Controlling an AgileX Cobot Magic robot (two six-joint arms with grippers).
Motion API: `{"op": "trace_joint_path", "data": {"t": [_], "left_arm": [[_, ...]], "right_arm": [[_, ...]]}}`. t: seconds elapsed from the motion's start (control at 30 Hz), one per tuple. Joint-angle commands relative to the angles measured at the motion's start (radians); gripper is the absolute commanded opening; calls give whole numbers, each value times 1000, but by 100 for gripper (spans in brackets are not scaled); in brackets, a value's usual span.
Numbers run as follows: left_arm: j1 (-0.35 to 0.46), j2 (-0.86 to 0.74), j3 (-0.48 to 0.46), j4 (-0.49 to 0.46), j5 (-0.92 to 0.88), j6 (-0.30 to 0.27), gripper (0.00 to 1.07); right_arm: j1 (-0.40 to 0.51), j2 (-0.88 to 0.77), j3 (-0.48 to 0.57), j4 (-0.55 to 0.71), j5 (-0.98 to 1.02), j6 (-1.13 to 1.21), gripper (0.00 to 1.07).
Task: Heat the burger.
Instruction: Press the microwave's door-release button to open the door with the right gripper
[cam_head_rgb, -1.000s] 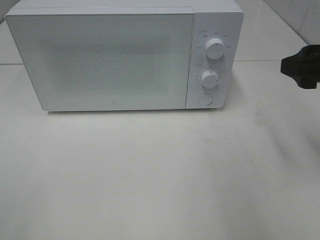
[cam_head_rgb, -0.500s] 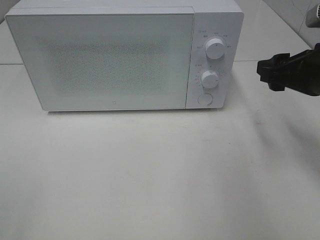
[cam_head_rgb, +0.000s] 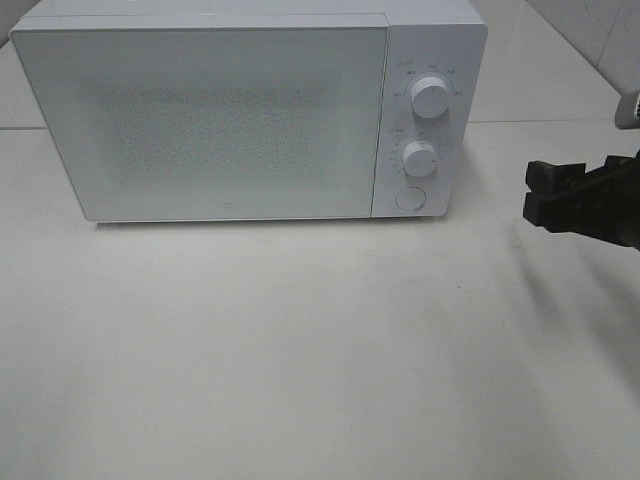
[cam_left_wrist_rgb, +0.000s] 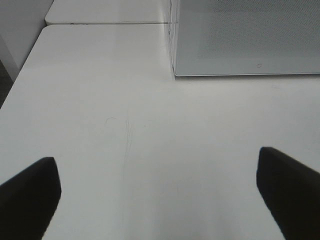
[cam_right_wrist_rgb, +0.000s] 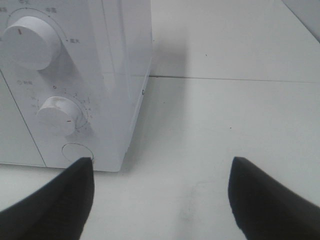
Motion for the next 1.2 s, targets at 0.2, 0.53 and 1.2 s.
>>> {"op": "trace_joint_path", "data": {"t": [0.2,0.53,1.2], "left_arm": [[-1,-18,4,-1,-1,0,100],[-1,-18,4,-1,-1,0,100],[-1,-18,4,-1,-1,0,100]], "right_arm": [[225,82,20,282,-141,-121,73],[481,226,9,508,-256,-122,73],[604,305,-47,618,-264,81,64]]}}
